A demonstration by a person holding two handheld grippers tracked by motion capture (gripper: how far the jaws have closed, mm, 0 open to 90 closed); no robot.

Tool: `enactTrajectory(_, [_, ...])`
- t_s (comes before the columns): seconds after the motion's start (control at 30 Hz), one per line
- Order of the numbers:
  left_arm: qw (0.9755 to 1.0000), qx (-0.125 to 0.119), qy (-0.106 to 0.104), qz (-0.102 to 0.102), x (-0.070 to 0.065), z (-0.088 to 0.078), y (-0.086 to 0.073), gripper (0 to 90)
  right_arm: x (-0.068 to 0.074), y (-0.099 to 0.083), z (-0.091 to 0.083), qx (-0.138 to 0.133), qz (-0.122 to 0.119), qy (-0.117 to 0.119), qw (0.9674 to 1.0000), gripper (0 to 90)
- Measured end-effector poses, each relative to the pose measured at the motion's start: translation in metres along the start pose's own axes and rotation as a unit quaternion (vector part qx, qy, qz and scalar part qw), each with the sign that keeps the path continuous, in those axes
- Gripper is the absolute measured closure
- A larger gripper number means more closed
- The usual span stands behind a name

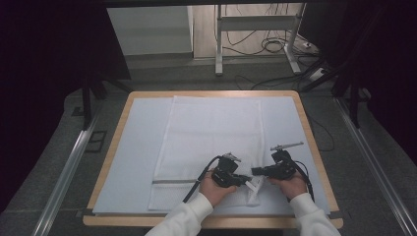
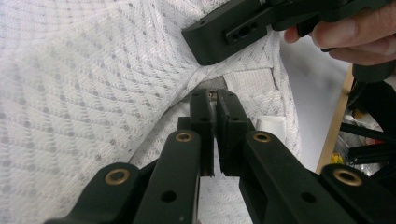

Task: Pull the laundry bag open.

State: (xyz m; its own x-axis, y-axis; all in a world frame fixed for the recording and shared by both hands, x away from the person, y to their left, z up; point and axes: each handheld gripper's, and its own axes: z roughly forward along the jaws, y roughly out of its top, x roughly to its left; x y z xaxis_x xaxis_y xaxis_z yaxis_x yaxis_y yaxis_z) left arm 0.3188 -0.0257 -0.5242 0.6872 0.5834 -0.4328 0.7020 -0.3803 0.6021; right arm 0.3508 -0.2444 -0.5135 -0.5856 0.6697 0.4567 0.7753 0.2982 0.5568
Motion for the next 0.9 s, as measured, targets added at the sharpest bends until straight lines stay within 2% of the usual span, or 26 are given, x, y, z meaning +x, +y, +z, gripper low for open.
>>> enactTrajectory(0.1, [0.9998, -0.002, -0.011, -0.016, 0.004, -0.001, -0.002, 87.0, 0.0, 0.0, 0.0, 0.001, -0.001, 0.001, 1.0, 87.9])
enactTrajectory(0.27, [1.0, -0.002, 0.0, -0.007, 0.003, -0.003, -0.003, 87.0, 0.0, 0.0, 0.0, 0.002, -0.003, 0.001, 1.0, 87.9])
enactTrajectory(0.43, [0.9999, 0.0, 0.01, -0.005, 0.005, -0.006, -0.004, 87.0, -0.001, 0.0, 0.0, 0.001, -0.002, -0.001, 1.0, 87.9])
enactTrajectory(0.9, [0.9998, -0.004, 0.011, -0.014, 0.015, -0.02, -0.015, 87.0, -0.001, -0.001, -0.002, -0.008, 0.004, 0.0, 1.0, 87.8])
